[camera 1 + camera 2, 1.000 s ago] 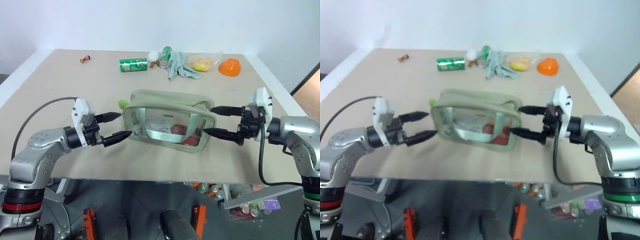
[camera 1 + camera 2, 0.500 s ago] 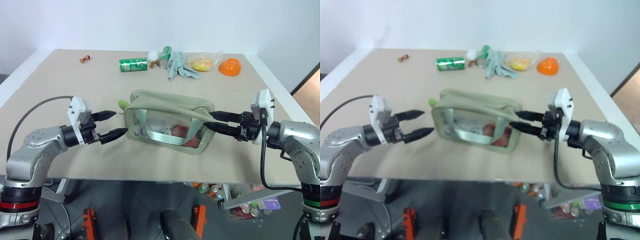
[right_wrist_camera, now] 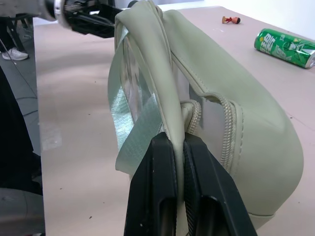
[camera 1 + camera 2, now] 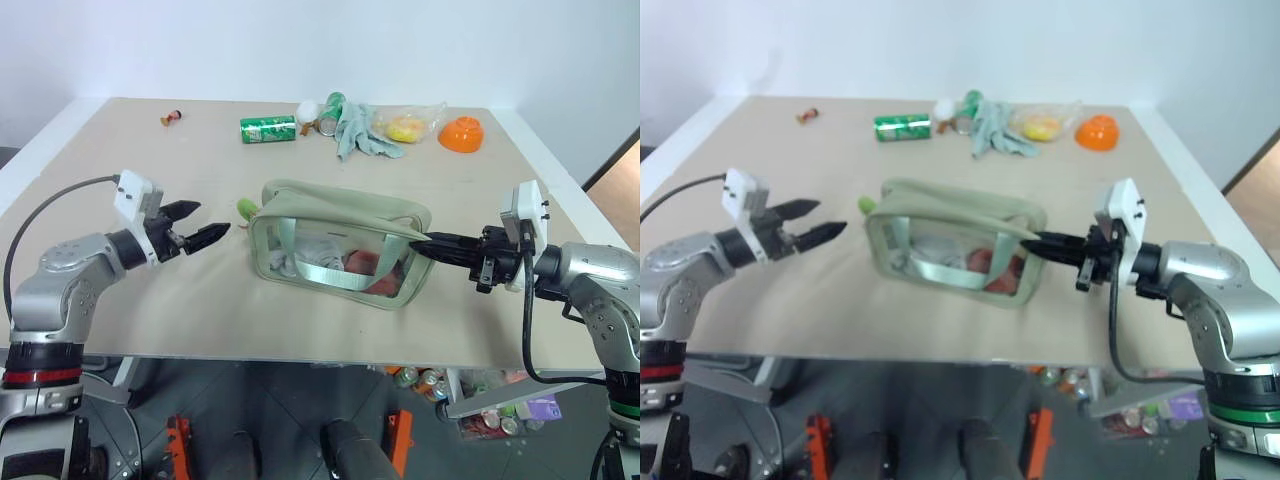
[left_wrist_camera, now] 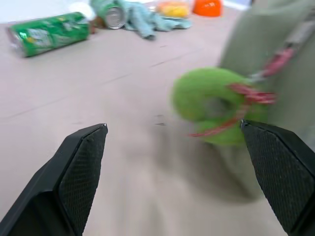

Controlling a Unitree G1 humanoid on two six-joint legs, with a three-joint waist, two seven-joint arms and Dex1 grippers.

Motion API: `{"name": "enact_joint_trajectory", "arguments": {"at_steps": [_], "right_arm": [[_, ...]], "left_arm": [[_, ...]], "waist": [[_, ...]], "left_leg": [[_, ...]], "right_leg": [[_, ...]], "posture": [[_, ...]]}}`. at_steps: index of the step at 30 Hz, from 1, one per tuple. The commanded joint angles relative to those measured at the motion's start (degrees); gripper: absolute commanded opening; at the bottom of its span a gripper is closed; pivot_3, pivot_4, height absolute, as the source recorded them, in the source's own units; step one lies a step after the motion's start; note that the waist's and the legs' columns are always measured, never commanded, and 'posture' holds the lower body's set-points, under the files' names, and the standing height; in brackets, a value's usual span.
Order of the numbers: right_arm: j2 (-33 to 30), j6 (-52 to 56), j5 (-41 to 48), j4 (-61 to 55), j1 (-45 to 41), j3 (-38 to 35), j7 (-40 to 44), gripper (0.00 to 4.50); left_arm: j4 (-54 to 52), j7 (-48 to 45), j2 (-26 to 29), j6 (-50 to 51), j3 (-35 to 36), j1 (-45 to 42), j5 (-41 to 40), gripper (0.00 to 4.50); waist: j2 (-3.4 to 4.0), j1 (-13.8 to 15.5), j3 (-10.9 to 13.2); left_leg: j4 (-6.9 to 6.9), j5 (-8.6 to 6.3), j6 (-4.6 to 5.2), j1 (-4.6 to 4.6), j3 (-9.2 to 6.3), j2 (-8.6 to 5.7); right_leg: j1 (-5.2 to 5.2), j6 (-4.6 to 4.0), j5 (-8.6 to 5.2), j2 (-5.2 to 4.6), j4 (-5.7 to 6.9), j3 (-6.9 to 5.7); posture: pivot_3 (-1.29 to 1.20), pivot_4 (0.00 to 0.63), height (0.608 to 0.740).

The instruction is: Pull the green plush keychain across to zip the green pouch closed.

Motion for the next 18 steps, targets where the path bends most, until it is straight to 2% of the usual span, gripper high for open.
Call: {"name": "enact_joint_trajectory", "arguments": {"at_steps": [1, 16, 17, 18], "right_arm": [[-0.8, -1.2, -0.4, -2.0, 0.1, -0.4, 0.0, 0.03], [-1.1, -2.3, -1.0, -3.2, 1.1, -1.1, -1.3, 0.03], [-1.1, -2.3, -1.0, -3.2, 1.0, -1.1, -1.4, 0.00], [-1.2, -2.3, -1.1, -3.2, 1.0, -1.0, -1.4, 0.00]], "left_arm": [[5.5, -1.8, -1.6, -7.8, -2.5, -5.0, 4.3, 4.50], [31.1, -11.1, -7.5, -25.7, -7.8, -18.9, 12.8, 4.50], [32.1, -11.6, -7.8, -26.4, -7.8, -19.4, 13.1, 3.93], [33.4, -12.0, -8.2, -27.3, -7.7, -20.2, 13.4, 3.69]], "waist": [[-0.01, 0.1, 0.0], [-0.01, 0.1, 0.0], [-0.01, 0.1, 0.0], [-0.01, 0.1, 0.0]], "left_leg": [[0.00, 0.00, 0.00, 0.00, 0.00, 0.00], [0.01, 0.00, 0.00, -0.04, -0.02, -0.03], [0.02, 0.00, 0.00, -0.04, -0.02, -0.04], [0.01, 0.00, 0.00, -0.04, -0.02, -0.04]], "right_leg": [[0.00, 0.00, 0.00, 0.00, 0.00, -0.01], [0.00, 0.02, 0.02, 0.00, 0.01, 0.00], [0.00, 0.02, 0.02, 0.00, 0.01, 0.00], [0.00, 0.03, 0.02, 0.00, 0.01, 0.01]], "posture": [[0.00, 0.150, 0.740], [0.00, 0.150, 0.740], [0.00, 0.150, 0.740], [0.00, 0.150, 0.740]]}}
